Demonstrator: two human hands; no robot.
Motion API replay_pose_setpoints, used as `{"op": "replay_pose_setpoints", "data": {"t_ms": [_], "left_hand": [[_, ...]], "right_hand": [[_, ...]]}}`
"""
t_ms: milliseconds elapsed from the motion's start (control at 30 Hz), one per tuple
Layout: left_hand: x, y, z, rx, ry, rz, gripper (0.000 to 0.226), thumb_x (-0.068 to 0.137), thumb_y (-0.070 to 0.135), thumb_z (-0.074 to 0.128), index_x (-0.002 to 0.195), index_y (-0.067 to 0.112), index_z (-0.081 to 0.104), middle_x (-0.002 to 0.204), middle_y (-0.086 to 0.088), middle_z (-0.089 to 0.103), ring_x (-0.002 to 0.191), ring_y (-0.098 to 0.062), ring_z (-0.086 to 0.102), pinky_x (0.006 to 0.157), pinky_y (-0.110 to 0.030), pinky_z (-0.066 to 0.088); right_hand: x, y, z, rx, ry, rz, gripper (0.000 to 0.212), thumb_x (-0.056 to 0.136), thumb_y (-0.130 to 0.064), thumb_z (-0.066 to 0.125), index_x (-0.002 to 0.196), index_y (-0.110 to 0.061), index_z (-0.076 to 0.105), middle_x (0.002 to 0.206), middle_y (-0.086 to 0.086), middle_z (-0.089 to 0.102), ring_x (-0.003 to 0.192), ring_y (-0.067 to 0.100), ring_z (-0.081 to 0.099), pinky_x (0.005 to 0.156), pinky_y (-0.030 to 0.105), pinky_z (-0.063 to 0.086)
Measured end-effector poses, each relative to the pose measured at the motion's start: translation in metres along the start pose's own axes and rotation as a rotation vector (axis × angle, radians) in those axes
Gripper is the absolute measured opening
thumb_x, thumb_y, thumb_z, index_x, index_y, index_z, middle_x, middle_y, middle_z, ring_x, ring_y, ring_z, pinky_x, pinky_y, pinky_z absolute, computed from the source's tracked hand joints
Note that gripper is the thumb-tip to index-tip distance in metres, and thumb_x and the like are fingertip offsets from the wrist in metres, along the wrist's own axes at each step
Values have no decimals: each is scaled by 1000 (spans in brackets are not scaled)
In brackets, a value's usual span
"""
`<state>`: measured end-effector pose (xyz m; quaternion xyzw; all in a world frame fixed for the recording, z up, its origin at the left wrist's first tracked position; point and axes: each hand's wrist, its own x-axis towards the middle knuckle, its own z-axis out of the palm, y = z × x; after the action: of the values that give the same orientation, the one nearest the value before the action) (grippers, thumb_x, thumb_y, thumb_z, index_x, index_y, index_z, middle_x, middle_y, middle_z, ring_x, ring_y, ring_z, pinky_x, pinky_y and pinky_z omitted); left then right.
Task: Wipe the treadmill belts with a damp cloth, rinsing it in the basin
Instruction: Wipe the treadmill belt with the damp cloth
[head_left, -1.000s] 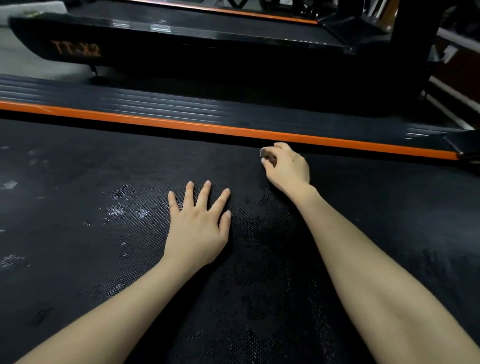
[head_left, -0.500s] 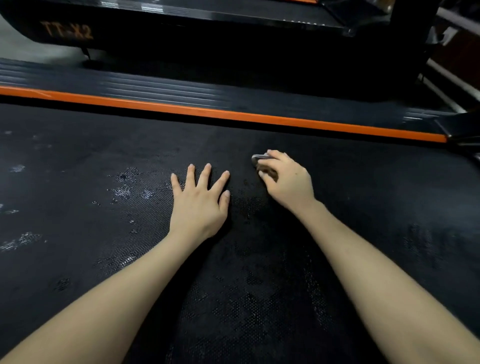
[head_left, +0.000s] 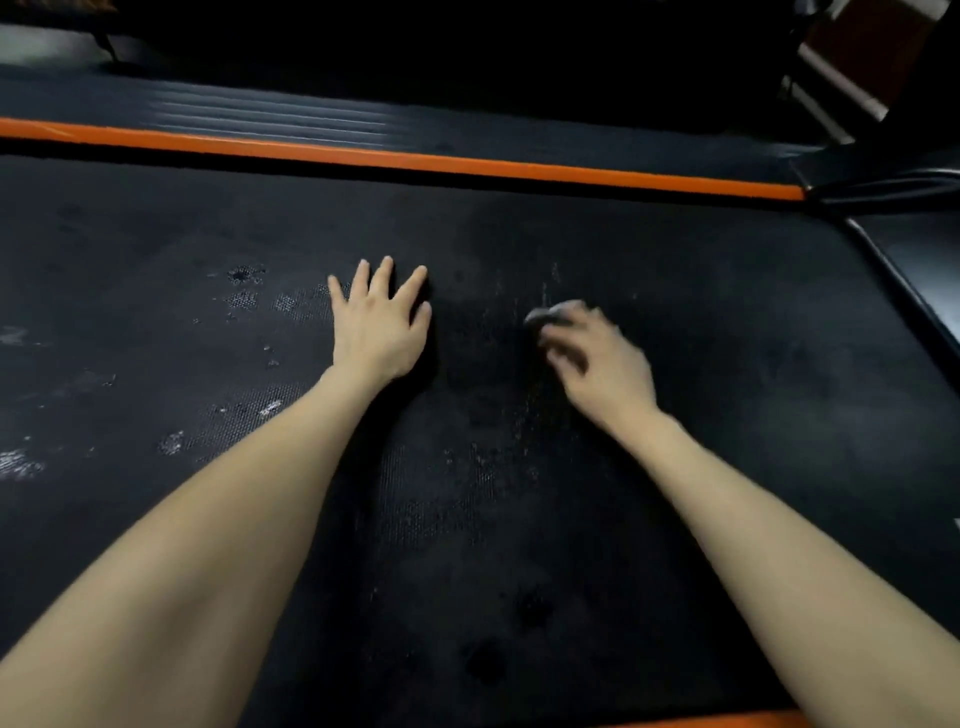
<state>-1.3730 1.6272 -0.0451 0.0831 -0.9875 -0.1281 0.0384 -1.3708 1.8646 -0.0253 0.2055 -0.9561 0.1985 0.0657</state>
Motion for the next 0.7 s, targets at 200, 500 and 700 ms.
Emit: {"op": "replay_pose_setpoints", "data": {"t_ms": [200, 500, 700], "left_hand": [[-92, -20, -12, 19, 7, 82, 53, 95, 49, 20, 145, 35, 34, 156, -9, 23, 144, -36, 12, 112, -60, -1], [-143, -38, -7, 106, -35, 131, 59, 94, 53, 11, 147, 34, 31, 156, -8, 24, 144, -36, 12, 113, -60, 1], [-142, -37, -7, 90, -45, 133, 60, 93, 49, 11, 147, 31, 31, 156, -10, 23, 144, -39, 12, 112, -61, 0]], "right_hand": [[-32, -33, 10, 9, 39, 35, 28, 84, -24, 60, 110, -18, 69, 133, 1, 56, 117, 31, 54, 100, 40, 41], [-158, -19, -29, 109, -114, 60, 33, 87, -32, 58, 119, -28, 64, 140, -4, 47, 132, 26, 43, 110, 46, 32], [-170, -91, -10, 157, -154, 79, 34, 85, -38, 50, 111, -25, 69, 137, 0, 53, 132, 37, 38, 112, 42, 17]]}}
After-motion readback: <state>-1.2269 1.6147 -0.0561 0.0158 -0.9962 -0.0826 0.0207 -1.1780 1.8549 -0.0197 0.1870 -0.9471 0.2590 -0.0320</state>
